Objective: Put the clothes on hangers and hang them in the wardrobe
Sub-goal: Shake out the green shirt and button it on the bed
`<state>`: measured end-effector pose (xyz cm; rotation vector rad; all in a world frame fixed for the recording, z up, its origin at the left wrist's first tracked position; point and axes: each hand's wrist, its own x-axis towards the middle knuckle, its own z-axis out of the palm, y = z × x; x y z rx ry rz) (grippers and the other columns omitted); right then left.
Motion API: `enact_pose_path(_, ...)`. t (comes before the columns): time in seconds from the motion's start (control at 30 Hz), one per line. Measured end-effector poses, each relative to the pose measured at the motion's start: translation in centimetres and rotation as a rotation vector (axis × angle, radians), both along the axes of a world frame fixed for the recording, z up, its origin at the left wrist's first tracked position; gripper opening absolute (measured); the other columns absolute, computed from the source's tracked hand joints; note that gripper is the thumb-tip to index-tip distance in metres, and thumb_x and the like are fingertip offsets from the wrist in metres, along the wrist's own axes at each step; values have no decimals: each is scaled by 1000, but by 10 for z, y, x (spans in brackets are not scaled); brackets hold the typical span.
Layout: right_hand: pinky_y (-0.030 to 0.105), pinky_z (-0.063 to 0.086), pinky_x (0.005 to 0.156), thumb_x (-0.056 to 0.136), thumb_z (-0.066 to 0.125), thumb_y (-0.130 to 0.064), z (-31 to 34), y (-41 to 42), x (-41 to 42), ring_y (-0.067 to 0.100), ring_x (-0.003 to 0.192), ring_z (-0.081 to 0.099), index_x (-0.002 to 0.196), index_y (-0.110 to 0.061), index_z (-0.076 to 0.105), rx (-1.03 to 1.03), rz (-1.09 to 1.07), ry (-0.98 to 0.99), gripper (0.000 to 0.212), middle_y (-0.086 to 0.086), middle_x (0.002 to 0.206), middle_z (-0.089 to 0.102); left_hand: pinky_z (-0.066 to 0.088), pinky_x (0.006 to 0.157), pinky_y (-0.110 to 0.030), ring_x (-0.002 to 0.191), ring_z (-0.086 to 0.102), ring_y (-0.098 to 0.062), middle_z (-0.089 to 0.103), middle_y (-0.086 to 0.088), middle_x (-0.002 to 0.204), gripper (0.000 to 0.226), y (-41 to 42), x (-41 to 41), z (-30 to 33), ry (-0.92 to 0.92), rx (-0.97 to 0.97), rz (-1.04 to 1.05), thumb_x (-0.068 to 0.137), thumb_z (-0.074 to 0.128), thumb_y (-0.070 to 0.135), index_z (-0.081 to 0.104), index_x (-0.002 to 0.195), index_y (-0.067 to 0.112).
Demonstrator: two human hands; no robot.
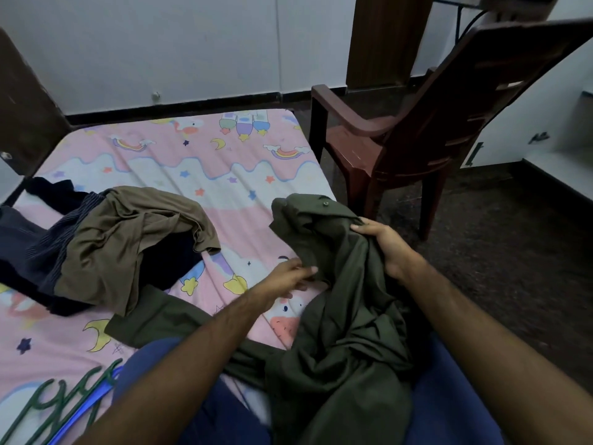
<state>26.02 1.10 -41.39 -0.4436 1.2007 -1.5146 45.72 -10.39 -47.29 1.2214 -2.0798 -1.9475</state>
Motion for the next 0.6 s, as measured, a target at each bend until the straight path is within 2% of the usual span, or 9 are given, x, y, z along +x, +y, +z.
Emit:
enact_pose_path(0.07, 33, 57, 82, 95, 53, -6, -7, 4, -4, 26, 90, 70, 119, -7, 66, 14, -59, 8, 27, 14, 104, 73, 41, 66, -28, 90, 63, -17, 67, -5, 97, 8, 6, -8, 4, 74, -56, -3, 97, 63, 27, 59, 94, 21)
enact_pose_path(0.13, 35, 54, 86, 97, 57, -6, -13, 5, -8, 30, 98, 66, 115, -8, 63, 96, -148, 151, 20, 15, 106, 70, 46, 66, -28, 84, 60, -18, 61, -6, 91, 11, 11, -16, 13, 183, -27, 111, 99, 56, 14, 56, 90, 20)
enact_pose_path(0.23, 34, 48, 90, 90, 67, -7, -11, 9, -14, 28, 109, 58, 129, -12, 50, 311, -308, 764, 42, 4, 111, 57, 45, 55, -20, 64, 53, -9, 55, 1, 76, 14, 6, -21, 38, 311, -101, 248, 102, 46, 10, 53, 91, 17)
enact_pose_path(0.3, 34, 41, 93, 84, 66, -8, 5, 12, -13, 21, 110, 49, 128, -16, 51, 249, -372, 1239, 48, -2, 115, 48, 41, 58, -16, 65, 52, -4, 57, 2, 78, 15, -5, -22, 60, 398, -229, 317, 102, 47, 11, 56, 91, 17)
enact_pose_path(0.33, 33, 42, 91, 83, 64, -7, 17, 11, -8, 18, 106, 49, 123, -17, 56, 139, -356, 1368, 42, -2, 114, 51, 42, 61, -17, 68, 53, -3, 60, 1, 82, 16, -10, -23, 74, 447, -242, 327, 101, 48, 10, 57, 91, 18)
enact_pose_path(0.37, 32, 45, 87, 83, 62, -6, 30, 8, -3, 17, 99, 55, 113, -17, 62, 25, -300, 1403, 32, -1, 107, 58, 43, 63, -19, 71, 55, -5, 62, 0, 84, 16, -13, -23, 88, 465, -248, 315, 101, 48, 11, 59, 92, 18)
enact_pose_path(0.43, 32, 51, 77, 90, 65, -13, 56, 0, 20, 12, 80, 66, 93, -16, 69, -26, -74, 1268, 6, -2, 87, 70, 44, 63, -24, 74, 56, -11, 64, -4, 88, 17, -13, -22, 112, 450, -222, 229, 103, 48, 16, 63, 96, 16)
enact_pose_path(0.53, 33, 59, 72, 93, 67, -50, 65, -7, 50, 7, 75, 70, 93, -20, 70, 135, 183, 888, 31, -8, 77, 72, 48, 56, -26, 67, 58, -9, 65, -2, 86, 35, -4, -8, 134, 401, -84, 6, 103, 38, 10, 71, 113, 12)
enact_pose_path(0.6, 32, 59, 85, 90, 72, -47, 52, -8, 60, 5, 94, 72, 111, -22, 70, 72, 198, 779, 32, -11, 95, 77, 59, 59, -31, 74, 69, -14, 71, -6, 105, 46, 2, 3, 139, 393, -5, -121, 94, 34, -9, 68, 122, 6)
